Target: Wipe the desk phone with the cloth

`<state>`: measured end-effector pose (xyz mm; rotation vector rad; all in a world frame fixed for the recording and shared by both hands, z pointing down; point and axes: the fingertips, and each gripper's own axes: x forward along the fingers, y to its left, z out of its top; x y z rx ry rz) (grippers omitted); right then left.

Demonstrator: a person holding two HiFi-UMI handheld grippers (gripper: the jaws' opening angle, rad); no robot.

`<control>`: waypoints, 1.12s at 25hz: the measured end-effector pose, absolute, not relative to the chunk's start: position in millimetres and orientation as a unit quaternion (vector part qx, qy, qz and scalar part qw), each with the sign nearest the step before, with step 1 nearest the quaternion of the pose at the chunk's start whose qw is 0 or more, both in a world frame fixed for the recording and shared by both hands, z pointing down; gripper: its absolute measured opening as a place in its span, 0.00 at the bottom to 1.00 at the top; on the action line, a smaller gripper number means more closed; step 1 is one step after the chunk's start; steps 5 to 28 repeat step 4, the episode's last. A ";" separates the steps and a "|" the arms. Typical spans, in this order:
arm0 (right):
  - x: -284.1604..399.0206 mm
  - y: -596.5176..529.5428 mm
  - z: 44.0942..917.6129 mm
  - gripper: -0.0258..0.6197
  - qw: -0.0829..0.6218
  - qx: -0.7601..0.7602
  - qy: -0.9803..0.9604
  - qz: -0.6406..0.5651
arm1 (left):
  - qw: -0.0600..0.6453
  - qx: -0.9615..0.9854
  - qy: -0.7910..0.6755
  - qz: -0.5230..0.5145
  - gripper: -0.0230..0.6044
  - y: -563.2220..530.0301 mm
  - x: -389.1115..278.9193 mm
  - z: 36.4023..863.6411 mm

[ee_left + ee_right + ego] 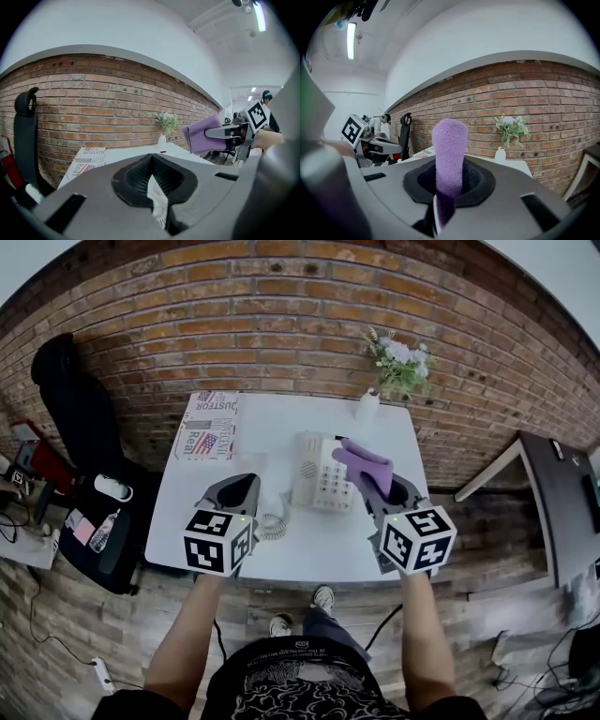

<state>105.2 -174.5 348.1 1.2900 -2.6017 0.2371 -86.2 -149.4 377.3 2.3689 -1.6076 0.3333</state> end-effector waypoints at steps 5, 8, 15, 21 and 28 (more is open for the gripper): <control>104.7 -172.3 347.2 0.11 0.114 0.438 -0.888 0.079 | 0.128 0.816 -0.552 0.114 0.04 -148.1 -84.7 375.8; 104.7 -172.3 347.2 0.11 0.114 0.438 -0.888 0.079 | 0.128 0.816 -0.552 0.114 0.04 -148.1 -84.7 375.8; 104.7 -172.3 347.2 0.11 0.114 0.438 -0.888 0.079 | 0.128 0.816 -0.552 0.114 0.04 -148.1 -84.7 375.8; 104.7 -172.3 347.2 0.11 0.114 0.438 -0.888 0.079 | 0.128 0.816 -0.552 0.114 0.04 -148.1 -84.7 375.8; 104.7 -172.3 347.2 0.11 0.114 0.438 -0.888 0.079 | 0.128 0.816 -0.552 0.114 0.04 -148.1 -84.7 375.8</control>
